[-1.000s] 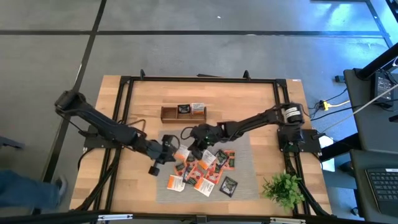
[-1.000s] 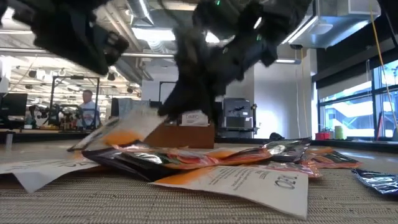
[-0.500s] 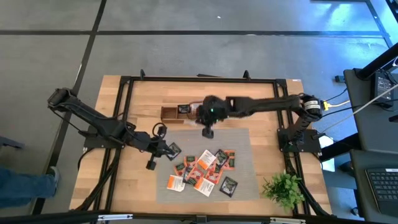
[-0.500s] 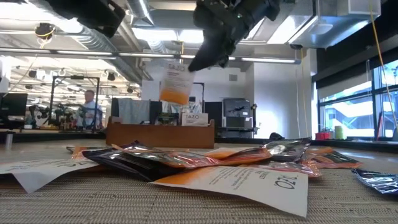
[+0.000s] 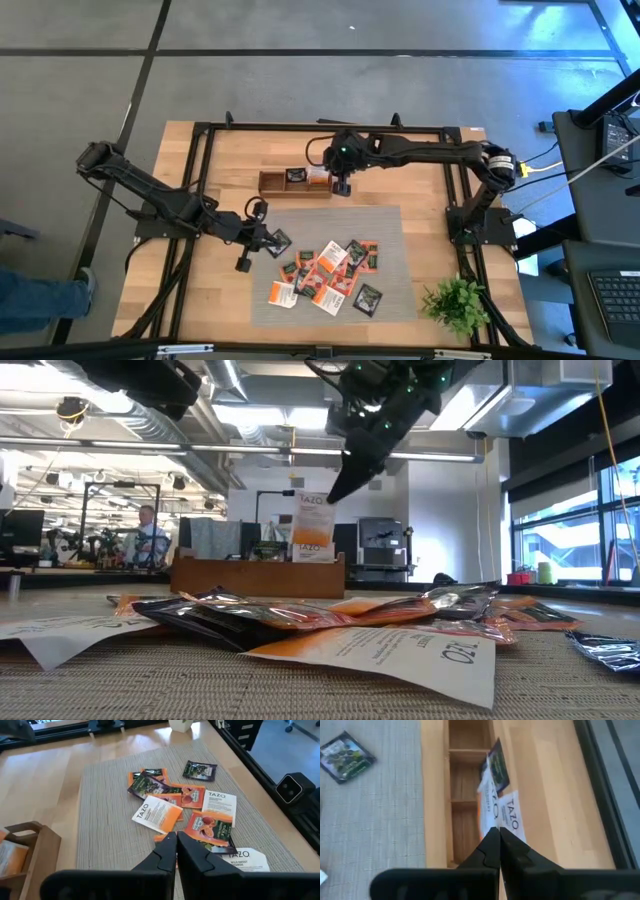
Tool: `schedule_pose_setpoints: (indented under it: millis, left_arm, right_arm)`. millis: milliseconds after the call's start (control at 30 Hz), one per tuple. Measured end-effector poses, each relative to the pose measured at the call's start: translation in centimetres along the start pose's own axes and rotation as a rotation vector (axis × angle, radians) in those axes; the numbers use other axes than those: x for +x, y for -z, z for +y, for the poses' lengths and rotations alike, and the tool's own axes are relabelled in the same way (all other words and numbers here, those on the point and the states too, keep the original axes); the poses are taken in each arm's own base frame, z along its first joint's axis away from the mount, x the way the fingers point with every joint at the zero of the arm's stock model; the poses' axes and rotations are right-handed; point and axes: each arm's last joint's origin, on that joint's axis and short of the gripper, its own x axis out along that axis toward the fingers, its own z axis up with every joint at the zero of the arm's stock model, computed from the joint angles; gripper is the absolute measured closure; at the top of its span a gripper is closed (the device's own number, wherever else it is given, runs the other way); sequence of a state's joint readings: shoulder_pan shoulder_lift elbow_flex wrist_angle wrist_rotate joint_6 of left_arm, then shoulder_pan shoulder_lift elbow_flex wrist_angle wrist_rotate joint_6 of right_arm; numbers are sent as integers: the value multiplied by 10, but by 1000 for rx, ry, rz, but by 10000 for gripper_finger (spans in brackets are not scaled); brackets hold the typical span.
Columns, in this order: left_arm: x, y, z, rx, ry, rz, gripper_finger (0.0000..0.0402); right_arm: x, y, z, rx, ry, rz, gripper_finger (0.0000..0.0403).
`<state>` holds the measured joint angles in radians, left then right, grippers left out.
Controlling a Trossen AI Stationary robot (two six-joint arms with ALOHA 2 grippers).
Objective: Pick & Place Tea
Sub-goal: Put the white orange tea bag into the right section of the wooden organizer
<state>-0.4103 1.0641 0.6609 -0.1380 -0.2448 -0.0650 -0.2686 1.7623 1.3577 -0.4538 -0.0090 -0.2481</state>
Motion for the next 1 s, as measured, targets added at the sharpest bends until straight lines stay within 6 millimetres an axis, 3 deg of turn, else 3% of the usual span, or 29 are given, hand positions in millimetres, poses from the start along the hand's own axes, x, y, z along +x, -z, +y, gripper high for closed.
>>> schedule_pose_setpoints:
  millis: [567,1000]
  left_arm:
    - [0,0,0,-2,1,0,393]
    - [0,0,0,0,0,1,393]
  right_arm:
    - [48,18,1,-28,62,115,397]
    - [48,17,-1,-98,123,115,397]
